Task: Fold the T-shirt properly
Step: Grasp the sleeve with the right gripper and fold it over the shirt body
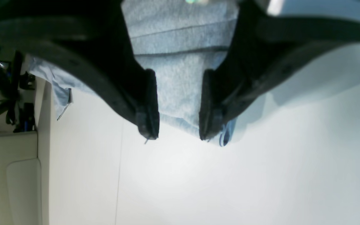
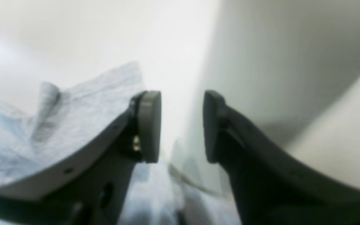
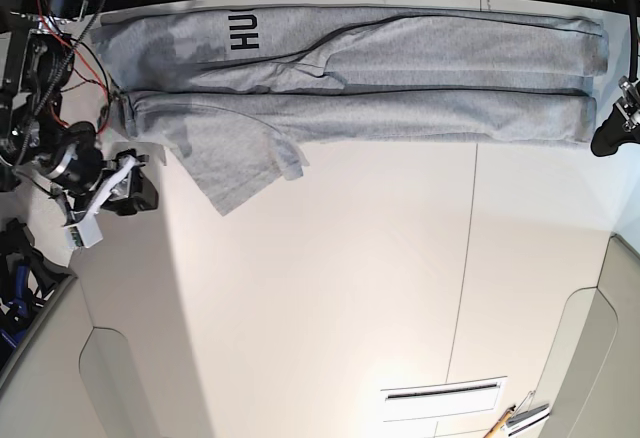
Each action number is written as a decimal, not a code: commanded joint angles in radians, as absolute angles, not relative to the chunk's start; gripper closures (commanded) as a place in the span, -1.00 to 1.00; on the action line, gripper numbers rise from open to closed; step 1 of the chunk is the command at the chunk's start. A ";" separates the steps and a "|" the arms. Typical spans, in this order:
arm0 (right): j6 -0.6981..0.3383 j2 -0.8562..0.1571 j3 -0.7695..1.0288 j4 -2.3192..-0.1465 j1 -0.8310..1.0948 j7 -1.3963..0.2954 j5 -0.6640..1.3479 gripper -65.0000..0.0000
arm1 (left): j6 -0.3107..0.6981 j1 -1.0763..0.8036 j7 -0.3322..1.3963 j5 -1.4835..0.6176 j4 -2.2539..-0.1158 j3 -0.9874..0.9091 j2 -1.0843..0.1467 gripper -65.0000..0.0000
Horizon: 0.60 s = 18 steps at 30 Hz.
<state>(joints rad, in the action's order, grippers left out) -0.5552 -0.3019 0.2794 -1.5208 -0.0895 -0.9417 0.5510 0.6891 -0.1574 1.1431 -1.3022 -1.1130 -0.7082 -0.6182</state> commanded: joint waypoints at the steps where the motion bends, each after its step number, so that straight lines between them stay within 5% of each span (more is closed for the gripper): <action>1: -0.554 -0.312 0.263 -1.494 -0.125 -0.915 0.566 0.31 | 0.698 -0.152 1.126 -1.327 -1.130 -0.717 -0.648 0.23; 8: -0.553 -0.274 0.108 -1.250 -0.231 -0.897 0.551 0.31 | 0.698 -0.152 1.126 -1.327 -1.130 -0.717 -0.648 0.23; 15: -0.553 -0.221 0.063 -1.232 -0.255 -0.897 0.505 0.31 | 0.698 -0.152 1.126 -1.327 -1.130 -0.717 -0.648 0.23; 18: -0.553 -0.213 0.063 -1.232 -0.255 -0.897 0.505 0.69 | 0.698 -0.152 1.126 -1.327 -1.130 -0.717 -0.648 0.23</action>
